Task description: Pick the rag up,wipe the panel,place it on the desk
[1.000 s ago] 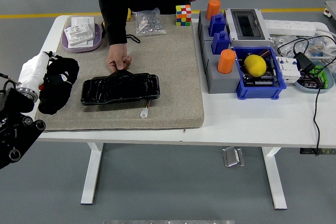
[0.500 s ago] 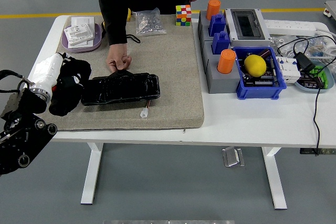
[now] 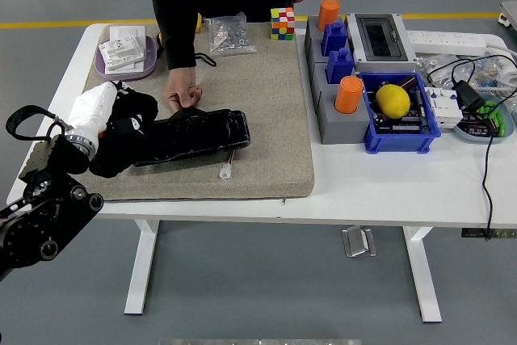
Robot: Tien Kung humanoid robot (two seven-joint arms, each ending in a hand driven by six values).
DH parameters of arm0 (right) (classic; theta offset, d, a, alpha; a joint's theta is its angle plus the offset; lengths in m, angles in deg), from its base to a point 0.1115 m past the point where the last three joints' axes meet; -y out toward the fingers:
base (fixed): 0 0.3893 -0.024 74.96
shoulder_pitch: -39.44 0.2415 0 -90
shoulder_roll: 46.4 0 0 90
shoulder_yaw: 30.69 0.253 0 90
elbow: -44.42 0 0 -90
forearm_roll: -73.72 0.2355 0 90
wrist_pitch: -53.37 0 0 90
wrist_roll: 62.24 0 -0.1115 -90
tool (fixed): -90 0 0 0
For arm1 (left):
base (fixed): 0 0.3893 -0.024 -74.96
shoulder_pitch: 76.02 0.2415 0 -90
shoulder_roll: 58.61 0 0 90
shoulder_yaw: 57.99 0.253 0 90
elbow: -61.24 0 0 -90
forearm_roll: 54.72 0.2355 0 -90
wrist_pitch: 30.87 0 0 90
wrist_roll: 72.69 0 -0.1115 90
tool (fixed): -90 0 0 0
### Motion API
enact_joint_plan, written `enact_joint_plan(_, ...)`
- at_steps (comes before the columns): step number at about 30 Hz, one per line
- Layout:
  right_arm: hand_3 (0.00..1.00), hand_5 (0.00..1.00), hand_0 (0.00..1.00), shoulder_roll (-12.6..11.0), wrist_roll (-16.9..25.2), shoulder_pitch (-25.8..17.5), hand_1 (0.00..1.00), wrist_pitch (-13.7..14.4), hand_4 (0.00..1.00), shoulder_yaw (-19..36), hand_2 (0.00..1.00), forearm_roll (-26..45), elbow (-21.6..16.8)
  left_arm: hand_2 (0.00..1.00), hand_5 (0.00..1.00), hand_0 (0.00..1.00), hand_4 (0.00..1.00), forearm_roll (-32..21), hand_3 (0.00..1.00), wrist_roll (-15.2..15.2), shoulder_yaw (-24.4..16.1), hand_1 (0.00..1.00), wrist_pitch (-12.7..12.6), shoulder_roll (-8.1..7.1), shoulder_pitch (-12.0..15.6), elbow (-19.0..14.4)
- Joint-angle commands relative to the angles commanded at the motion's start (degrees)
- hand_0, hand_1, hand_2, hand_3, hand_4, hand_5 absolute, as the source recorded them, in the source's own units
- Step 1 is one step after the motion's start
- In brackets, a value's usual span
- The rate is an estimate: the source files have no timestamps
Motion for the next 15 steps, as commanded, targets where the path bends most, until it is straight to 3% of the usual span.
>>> enact_joint_plan(15, 0.587, 0.567, 0.723, -0.5, 0.1, 0.2, 0.636, -0.2, 0.973, -0.8, 0.68, 0.4, 0.0, 0.49, 0.002, 0.228, 0.101, -0.7, 0.285, -0.6, 5.6, 0.286, -0.3, 1.94, -3.5, -0.7)
